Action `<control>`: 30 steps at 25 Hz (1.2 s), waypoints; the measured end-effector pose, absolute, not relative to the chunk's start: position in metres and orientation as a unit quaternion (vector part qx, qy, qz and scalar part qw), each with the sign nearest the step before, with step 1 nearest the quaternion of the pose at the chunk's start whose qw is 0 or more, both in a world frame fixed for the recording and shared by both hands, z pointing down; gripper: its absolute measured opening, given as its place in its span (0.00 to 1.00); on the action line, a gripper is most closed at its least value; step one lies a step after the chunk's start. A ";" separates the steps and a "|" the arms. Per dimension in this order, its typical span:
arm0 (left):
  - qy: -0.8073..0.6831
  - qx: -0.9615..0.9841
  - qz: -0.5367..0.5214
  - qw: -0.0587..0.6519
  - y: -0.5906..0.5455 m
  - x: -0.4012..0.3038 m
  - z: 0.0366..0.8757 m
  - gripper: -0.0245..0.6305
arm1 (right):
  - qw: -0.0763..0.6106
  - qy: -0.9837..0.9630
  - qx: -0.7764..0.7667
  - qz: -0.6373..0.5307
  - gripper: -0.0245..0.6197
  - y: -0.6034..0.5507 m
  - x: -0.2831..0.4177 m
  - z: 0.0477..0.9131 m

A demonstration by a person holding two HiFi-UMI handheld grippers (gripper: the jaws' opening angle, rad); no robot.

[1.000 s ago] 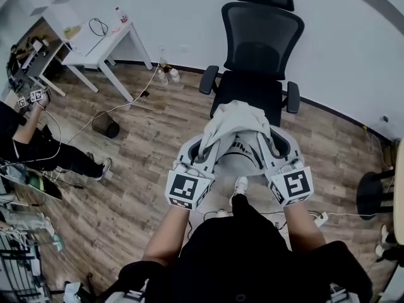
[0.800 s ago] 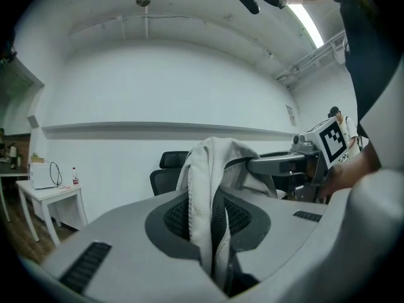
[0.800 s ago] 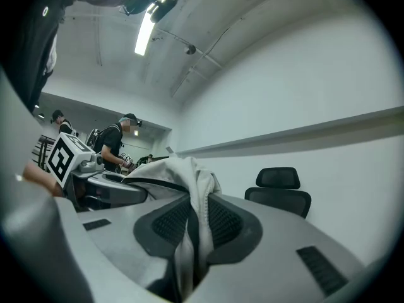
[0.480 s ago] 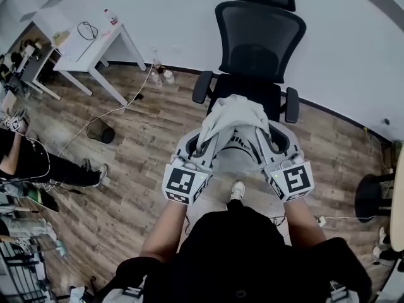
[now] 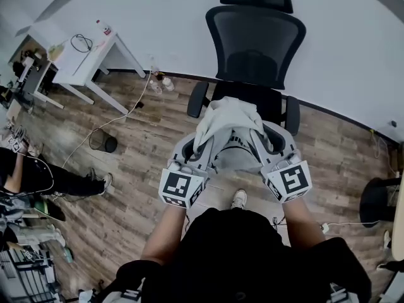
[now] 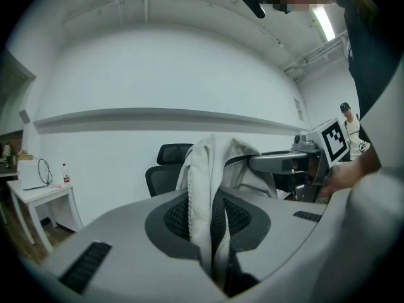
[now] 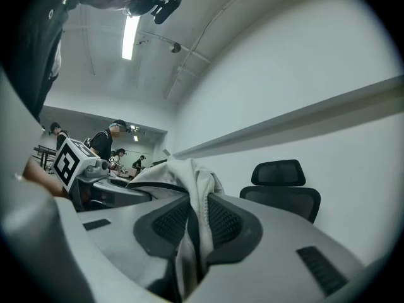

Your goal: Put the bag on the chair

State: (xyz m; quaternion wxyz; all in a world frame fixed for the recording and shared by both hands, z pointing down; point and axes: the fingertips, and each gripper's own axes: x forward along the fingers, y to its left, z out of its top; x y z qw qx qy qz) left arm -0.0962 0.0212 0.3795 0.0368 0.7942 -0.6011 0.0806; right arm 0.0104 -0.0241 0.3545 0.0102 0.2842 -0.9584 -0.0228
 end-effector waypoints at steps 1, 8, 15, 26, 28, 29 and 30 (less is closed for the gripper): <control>-0.601 0.794 0.083 0.037 0.016 -0.095 0.380 0.14 | 0.009 -0.958 0.285 -0.021 0.17 -0.029 0.011 0.356; -0.593 0.799 0.091 0.034 -0.019 -0.097 0.381 0.14 | 0.013 -0.957 0.288 -0.020 0.17 -0.061 0.012 0.358; -0.585 0.806 0.083 0.046 -0.073 -0.108 0.394 0.14 | 0.030 -0.953 0.301 -0.020 0.17 -0.108 0.001 0.371; -0.538 0.835 0.102 0.060 -0.147 -0.141 0.427 0.14 | 0.070 -0.935 0.346 0.005 0.17 -0.175 -0.030 0.402; -0.525 0.842 0.110 0.064 -0.162 -0.149 0.433 0.14 | 0.083 -0.931 0.356 0.015 0.17 -0.188 -0.038 0.408; -0.518 0.846 0.113 0.065 -0.169 -0.152 0.435 0.14 | 0.087 -0.928 0.361 0.019 0.17 -0.193 -0.041 0.411; -0.511 0.849 0.115 0.067 -0.175 -0.156 0.437 0.14 | 0.091 -0.926 0.365 0.022 0.17 -0.198 -0.044 0.413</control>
